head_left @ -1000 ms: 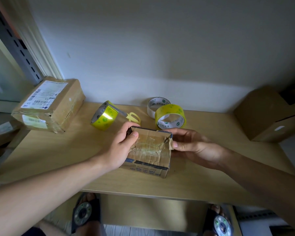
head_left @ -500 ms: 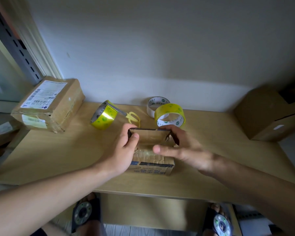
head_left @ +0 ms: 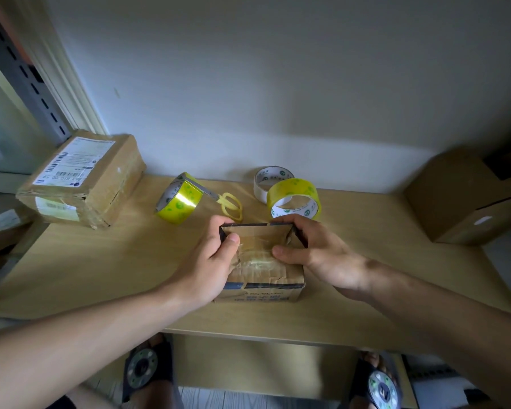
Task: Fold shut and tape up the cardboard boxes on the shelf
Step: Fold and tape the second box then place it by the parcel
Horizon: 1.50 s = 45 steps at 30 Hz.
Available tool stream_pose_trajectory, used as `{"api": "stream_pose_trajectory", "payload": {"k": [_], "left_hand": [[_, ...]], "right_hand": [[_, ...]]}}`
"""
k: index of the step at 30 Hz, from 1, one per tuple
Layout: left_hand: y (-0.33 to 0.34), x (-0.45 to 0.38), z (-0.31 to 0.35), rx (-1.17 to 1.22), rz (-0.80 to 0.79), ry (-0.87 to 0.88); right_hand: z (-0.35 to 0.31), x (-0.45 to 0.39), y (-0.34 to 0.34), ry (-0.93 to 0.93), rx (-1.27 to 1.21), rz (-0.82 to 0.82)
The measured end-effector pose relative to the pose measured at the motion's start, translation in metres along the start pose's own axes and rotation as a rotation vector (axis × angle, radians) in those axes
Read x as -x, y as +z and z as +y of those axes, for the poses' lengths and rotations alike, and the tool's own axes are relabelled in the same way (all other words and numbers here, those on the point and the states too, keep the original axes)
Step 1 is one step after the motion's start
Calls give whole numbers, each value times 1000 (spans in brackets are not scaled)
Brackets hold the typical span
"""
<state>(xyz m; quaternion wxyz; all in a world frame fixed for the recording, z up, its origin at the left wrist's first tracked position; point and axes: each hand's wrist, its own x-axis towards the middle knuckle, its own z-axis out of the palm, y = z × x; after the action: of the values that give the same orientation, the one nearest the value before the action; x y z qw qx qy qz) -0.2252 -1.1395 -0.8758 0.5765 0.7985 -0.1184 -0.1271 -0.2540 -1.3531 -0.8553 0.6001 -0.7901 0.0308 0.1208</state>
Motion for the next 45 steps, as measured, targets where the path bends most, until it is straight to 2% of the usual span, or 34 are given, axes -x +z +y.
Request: {"api": "stream_pose_trajectory", "payload": {"k": [9, 16, 20, 23, 29, 34, 40, 42, 45], "left_hand": [[4, 3, 2, -126, 73, 16], [1, 5, 6, -28, 16, -18], [-3, 6, 9, -85, -28, -12], [-8, -1, 11, 19, -42, -31], [-15, -10, 5, 1, -11, 32], [-13, -10, 1, -24, -6, 34], [-7, -13, -1, -97, 56, 91], [-6, -13, -1, -116, 63, 107], [-4, -12, 0, -109, 67, 110]], "right_hand": [[-12, 6, 21, 44, 209, 135], [-9, 2, 9, 48, 131, 79], [-5, -2, 2, 25, 59, 98], [-4, -4, -1, 24, 30, 95], [-6, -7, 1, 21, 18, 184], [-6, -14, 2, 8, 216, 292], [-21, 3, 22, 15, 362, 64], [-22, 2, 22, 5, 320, 50], [-22, 3, 13, -16, 216, -53]]}}
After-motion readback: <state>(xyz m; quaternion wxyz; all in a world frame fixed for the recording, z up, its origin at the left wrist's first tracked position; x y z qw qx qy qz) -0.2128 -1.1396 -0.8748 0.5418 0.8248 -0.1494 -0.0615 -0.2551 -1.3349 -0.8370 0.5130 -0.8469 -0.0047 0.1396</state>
